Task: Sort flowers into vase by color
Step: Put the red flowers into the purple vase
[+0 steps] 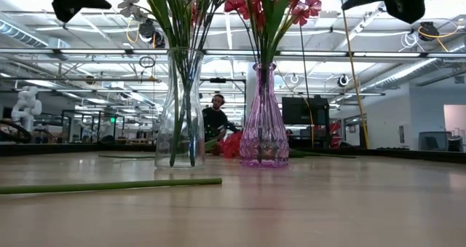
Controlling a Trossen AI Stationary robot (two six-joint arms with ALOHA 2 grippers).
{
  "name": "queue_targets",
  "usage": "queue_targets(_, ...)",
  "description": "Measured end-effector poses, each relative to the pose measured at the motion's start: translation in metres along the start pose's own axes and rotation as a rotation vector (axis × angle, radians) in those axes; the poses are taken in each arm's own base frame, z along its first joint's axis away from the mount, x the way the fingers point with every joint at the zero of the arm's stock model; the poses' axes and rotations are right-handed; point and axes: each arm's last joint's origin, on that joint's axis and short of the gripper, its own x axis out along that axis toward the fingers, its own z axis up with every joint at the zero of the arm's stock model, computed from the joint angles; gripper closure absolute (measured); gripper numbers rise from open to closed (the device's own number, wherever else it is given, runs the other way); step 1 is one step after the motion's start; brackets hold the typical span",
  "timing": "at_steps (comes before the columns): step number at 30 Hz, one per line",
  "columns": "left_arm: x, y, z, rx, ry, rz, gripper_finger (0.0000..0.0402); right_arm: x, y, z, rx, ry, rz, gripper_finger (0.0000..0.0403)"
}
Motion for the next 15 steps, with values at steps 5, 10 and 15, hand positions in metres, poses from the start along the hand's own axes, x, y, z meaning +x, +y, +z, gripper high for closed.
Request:
queue_targets(5, 0.0, 0.005, -0.007, -0.021, 0.059, 0.043, 0.0242, 0.002, -0.007, -0.004, 0.042, 0.042, -0.063, 0.0322)
queue_targets(10, 0.0, 0.005, -0.008, -0.041, 0.089, 0.03, 0.0242, 0.012, -0.024, -0.009, 0.132, 0.229, -0.231, 0.0354)
queue_targets(15, 0.006, 0.001, -0.01, -0.031, 0.117, 0.038, 0.0242, 0.034, -0.034, -0.001, 0.085, 0.353, -0.302, 0.0387)
